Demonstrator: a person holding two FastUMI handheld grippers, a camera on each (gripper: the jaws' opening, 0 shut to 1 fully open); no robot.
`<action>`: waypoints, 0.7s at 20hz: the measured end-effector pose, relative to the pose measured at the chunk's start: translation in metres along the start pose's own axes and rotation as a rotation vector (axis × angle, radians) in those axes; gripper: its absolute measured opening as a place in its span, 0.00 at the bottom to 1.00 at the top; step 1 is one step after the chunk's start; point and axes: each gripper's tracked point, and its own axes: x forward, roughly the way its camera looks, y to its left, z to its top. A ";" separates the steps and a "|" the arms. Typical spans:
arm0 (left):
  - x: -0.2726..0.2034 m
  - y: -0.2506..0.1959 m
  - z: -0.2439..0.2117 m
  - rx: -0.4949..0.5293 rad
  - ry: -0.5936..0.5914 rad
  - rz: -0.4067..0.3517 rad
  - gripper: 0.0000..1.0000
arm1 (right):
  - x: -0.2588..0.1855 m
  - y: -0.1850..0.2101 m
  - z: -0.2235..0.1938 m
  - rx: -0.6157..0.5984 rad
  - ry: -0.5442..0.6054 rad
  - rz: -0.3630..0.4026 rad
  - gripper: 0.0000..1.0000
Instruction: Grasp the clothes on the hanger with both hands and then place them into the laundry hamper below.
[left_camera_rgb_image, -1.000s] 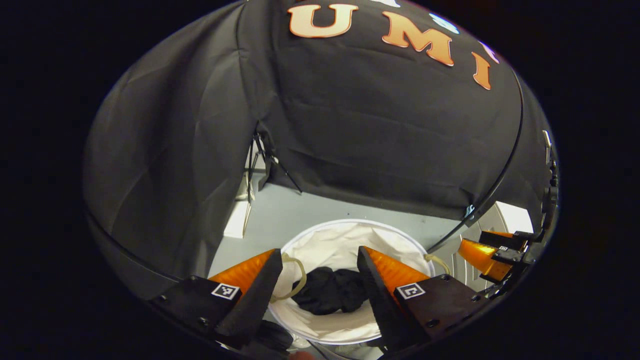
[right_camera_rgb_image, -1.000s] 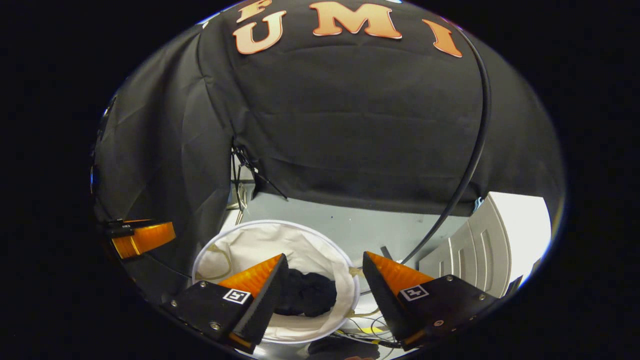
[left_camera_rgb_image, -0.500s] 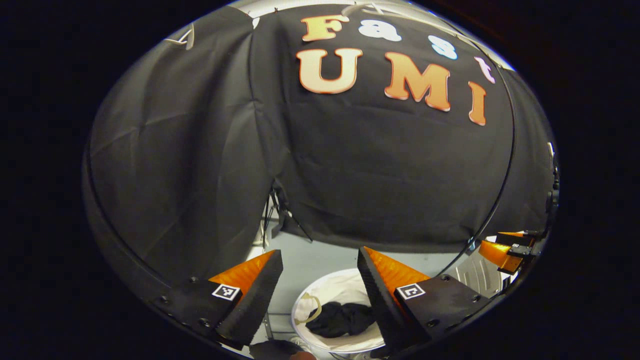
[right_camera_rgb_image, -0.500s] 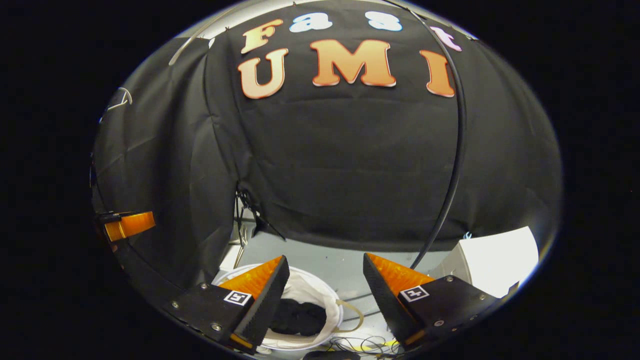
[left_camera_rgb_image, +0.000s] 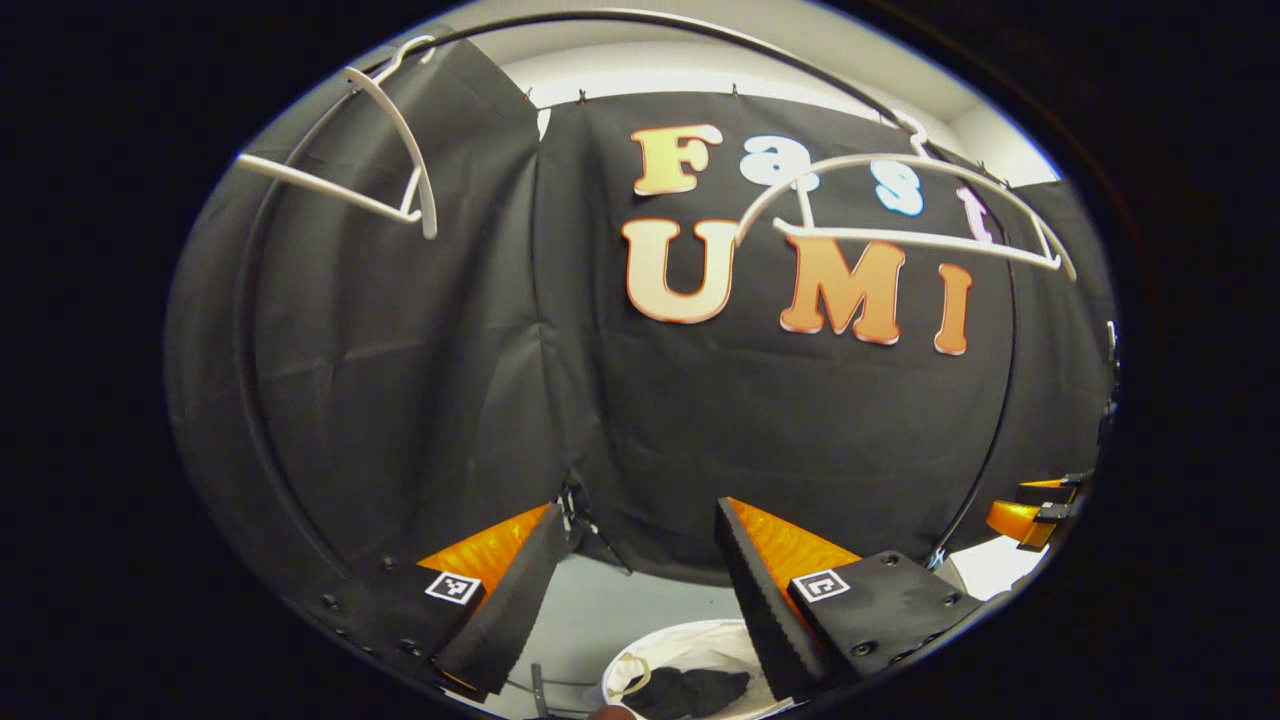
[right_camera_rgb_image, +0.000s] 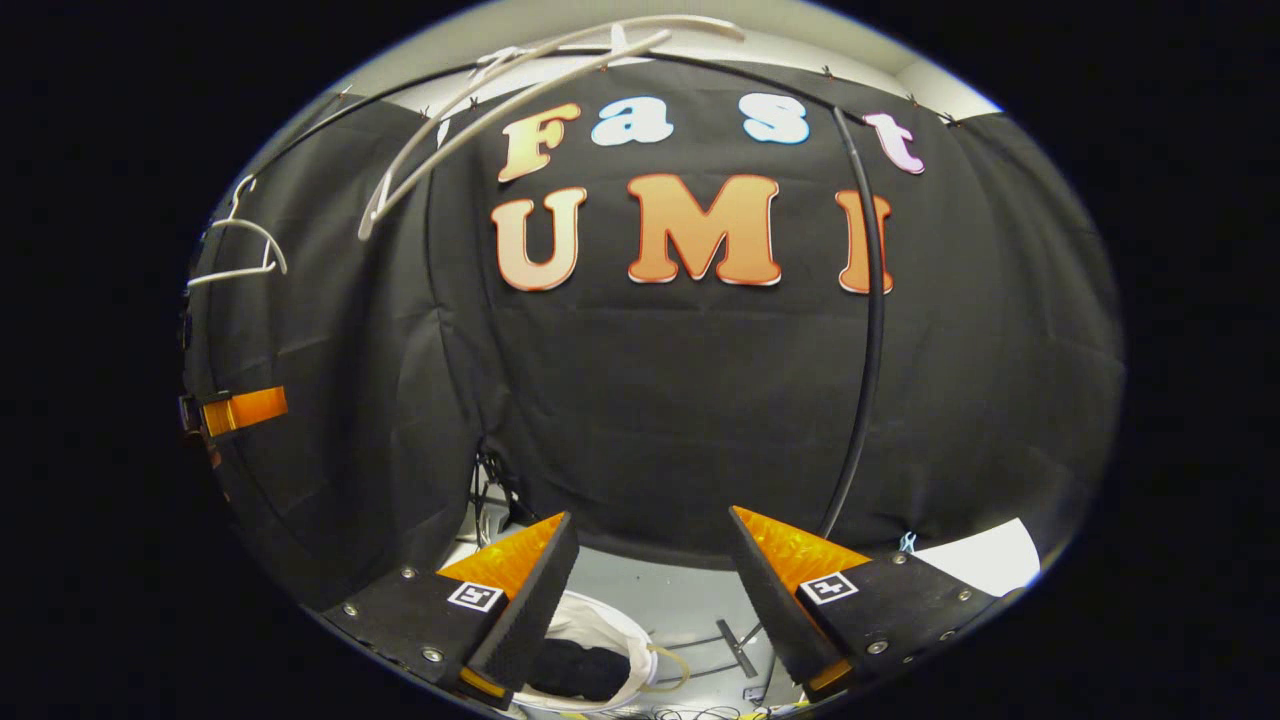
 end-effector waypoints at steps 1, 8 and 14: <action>-0.005 0.003 0.014 -0.003 -0.032 -0.003 1.00 | -0.009 -0.003 0.016 -0.004 -0.028 -0.006 0.92; -0.034 0.015 0.086 0.013 -0.161 0.026 0.94 | -0.065 -0.025 0.103 -0.045 -0.179 -0.025 1.00; -0.067 0.027 0.142 0.026 -0.260 0.021 0.94 | -0.114 -0.044 0.158 -0.092 -0.278 -0.054 1.00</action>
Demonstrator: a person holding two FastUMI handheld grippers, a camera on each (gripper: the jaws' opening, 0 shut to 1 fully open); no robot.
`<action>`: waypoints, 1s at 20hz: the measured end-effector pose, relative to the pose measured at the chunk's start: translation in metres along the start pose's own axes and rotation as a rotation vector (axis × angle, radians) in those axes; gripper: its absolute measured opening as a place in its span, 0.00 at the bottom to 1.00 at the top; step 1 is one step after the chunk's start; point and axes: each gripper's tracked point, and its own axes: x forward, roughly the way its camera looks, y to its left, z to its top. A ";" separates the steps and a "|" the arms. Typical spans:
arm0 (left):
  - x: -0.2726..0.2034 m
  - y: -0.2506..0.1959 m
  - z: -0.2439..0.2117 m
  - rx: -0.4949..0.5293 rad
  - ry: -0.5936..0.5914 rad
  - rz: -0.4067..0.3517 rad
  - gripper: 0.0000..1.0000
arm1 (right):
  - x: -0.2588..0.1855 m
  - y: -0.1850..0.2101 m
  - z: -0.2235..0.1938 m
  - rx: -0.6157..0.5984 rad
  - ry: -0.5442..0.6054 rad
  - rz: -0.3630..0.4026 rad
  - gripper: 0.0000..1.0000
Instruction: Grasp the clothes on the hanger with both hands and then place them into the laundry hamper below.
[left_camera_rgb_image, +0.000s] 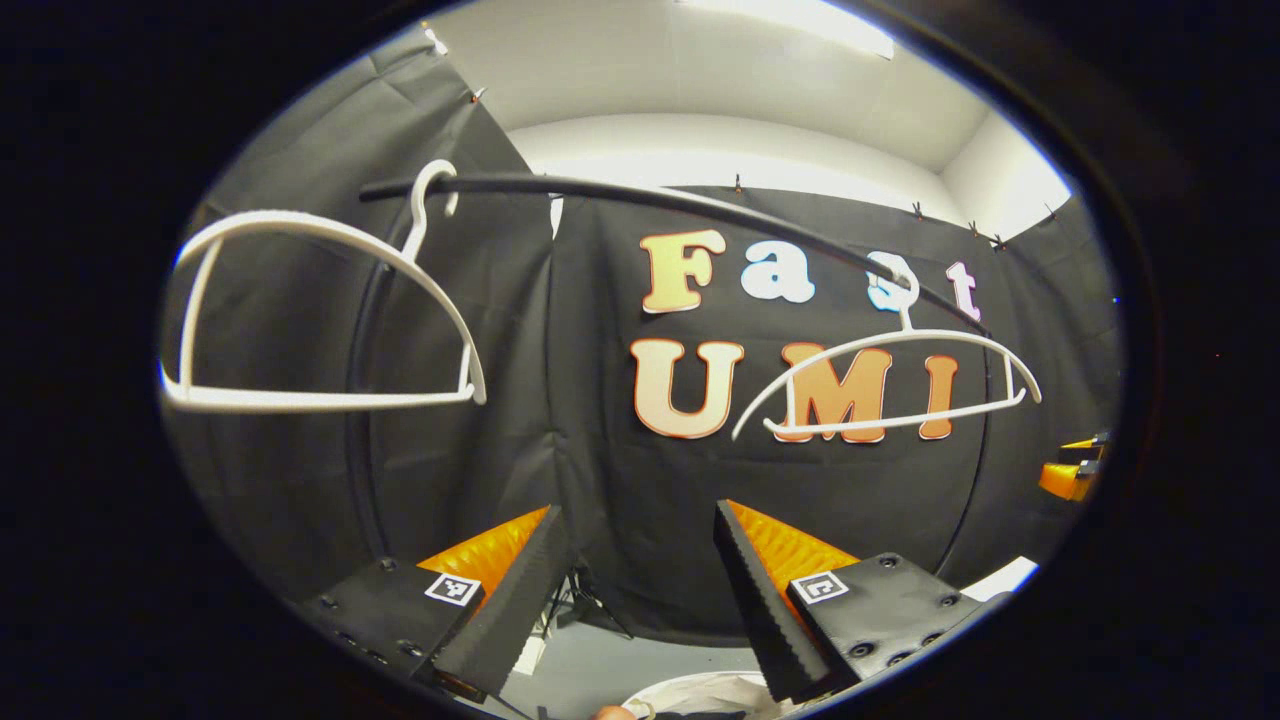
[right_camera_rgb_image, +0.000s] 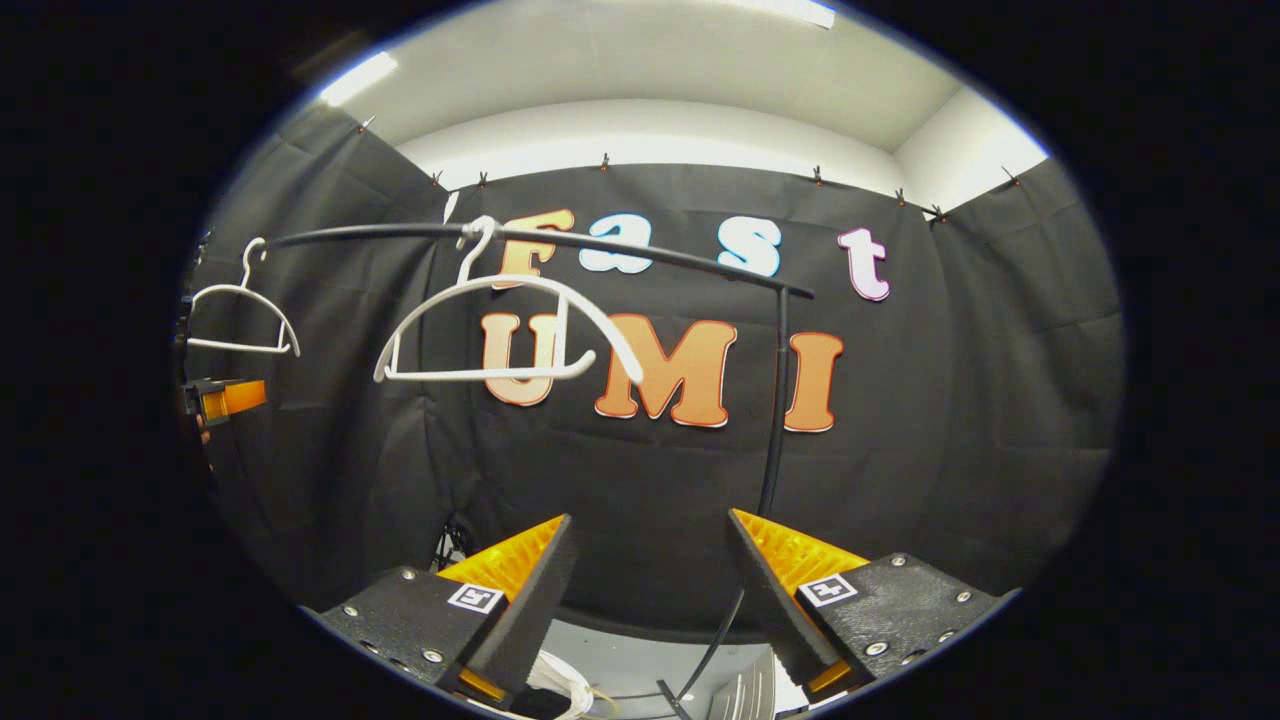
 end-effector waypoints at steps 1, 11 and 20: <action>-0.003 0.003 0.010 0.004 -0.017 0.005 0.94 | -0.004 0.000 0.009 0.021 -0.015 0.009 0.99; -0.024 0.016 0.044 -0.017 -0.072 0.013 0.94 | -0.024 -0.020 0.034 0.029 -0.044 -0.036 1.00; -0.026 0.023 0.041 0.003 -0.061 0.028 0.94 | -0.022 -0.013 0.035 0.029 -0.042 -0.023 0.92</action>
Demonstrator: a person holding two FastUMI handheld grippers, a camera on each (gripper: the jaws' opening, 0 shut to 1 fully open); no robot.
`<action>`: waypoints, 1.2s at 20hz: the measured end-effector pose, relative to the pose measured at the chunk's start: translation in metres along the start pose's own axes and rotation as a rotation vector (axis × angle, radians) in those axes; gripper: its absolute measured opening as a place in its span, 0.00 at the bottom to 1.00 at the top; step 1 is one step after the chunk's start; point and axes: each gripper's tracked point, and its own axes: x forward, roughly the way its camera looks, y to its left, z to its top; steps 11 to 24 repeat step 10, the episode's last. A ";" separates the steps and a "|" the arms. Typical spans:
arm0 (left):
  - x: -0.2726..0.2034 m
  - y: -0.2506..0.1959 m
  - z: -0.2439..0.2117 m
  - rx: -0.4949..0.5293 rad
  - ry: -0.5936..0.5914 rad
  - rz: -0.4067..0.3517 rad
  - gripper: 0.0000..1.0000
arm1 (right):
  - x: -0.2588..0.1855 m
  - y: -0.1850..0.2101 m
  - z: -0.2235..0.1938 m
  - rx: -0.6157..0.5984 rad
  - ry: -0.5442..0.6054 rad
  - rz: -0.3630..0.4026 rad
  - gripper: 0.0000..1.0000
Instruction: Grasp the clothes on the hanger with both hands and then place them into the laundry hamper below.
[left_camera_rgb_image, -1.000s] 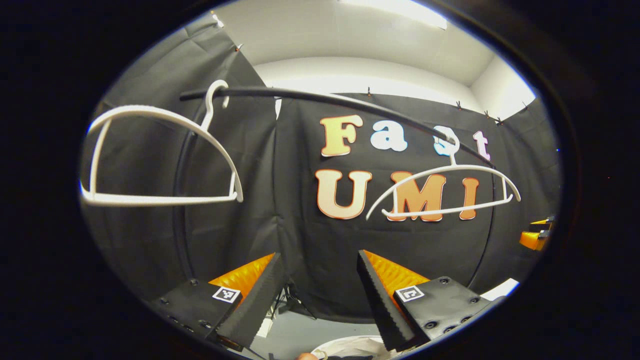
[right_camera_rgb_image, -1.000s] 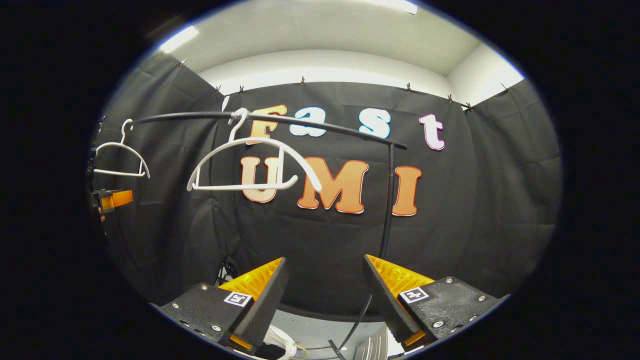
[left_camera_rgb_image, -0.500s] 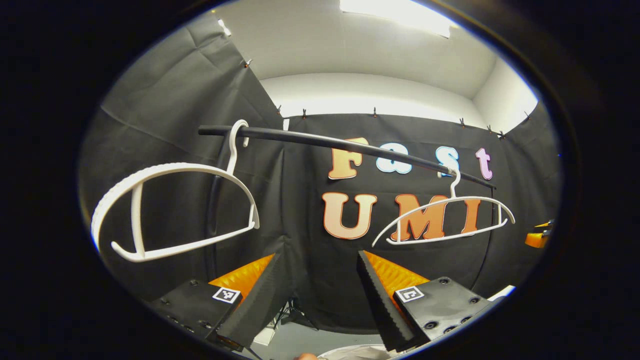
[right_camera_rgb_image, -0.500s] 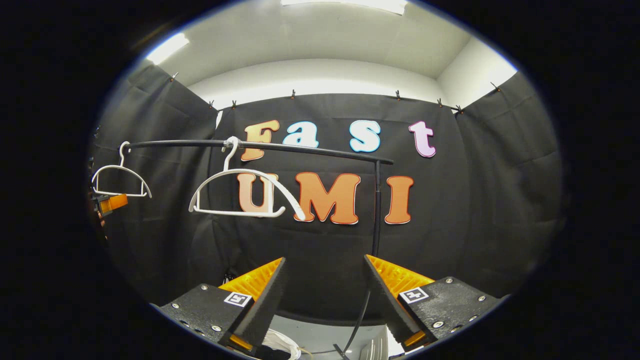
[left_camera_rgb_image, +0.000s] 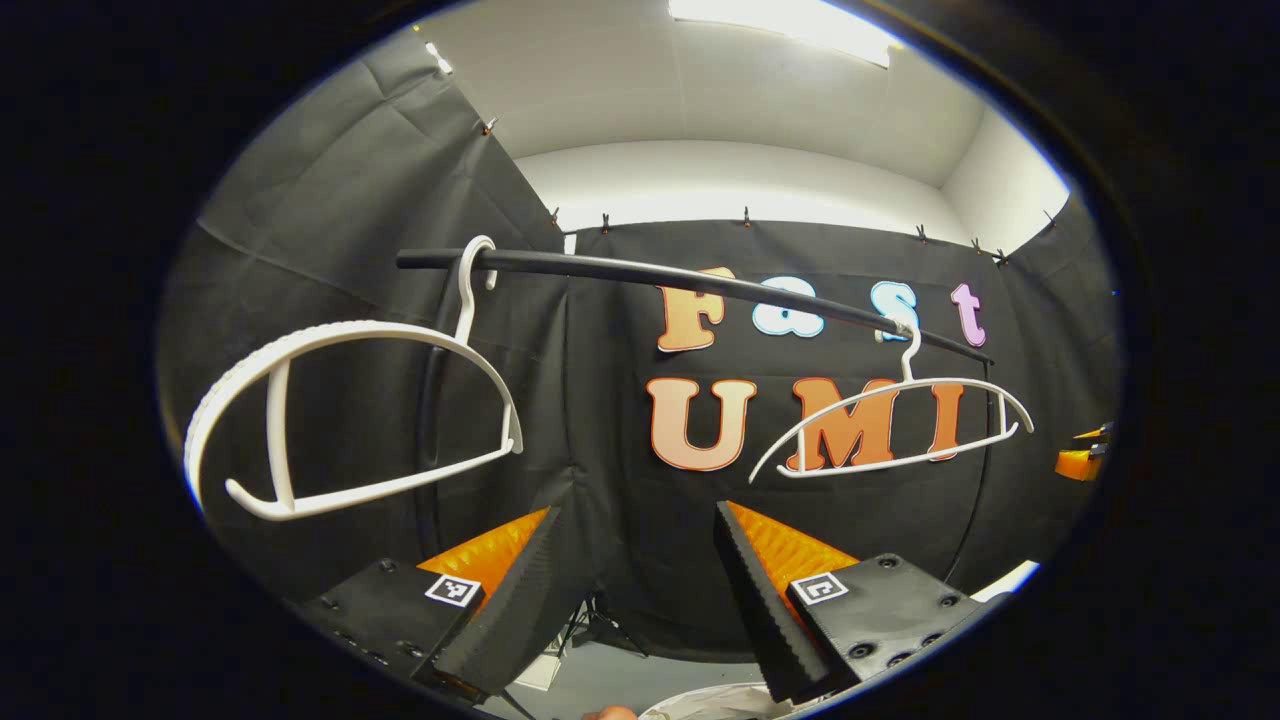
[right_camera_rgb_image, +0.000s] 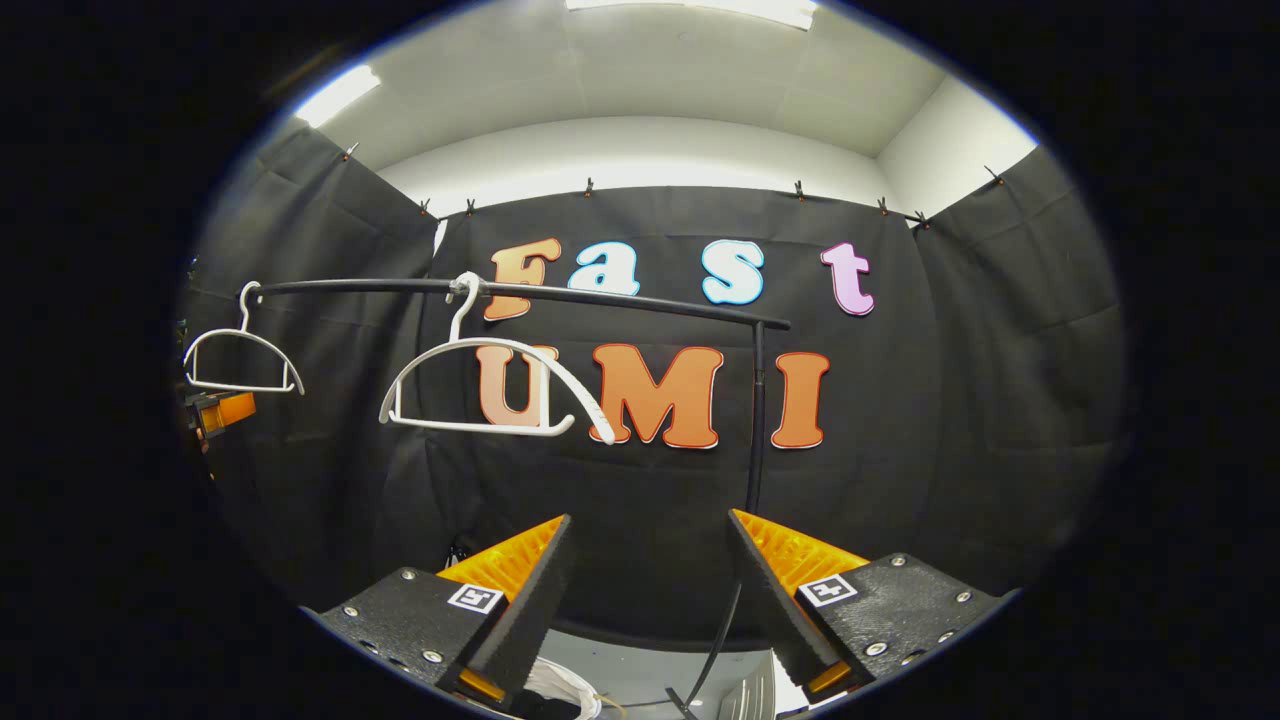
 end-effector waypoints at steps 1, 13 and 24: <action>0.000 0.001 0.001 -0.003 -0.004 0.003 0.94 | 0.000 0.000 0.000 0.000 0.000 0.001 0.92; 0.001 -0.005 -0.004 -0.019 0.009 -0.009 0.94 | 0.000 0.000 -0.003 0.005 0.011 0.002 1.00; 0.001 -0.005 -0.004 -0.019 0.009 -0.009 0.94 | 0.000 0.000 -0.003 0.005 0.011 0.002 1.00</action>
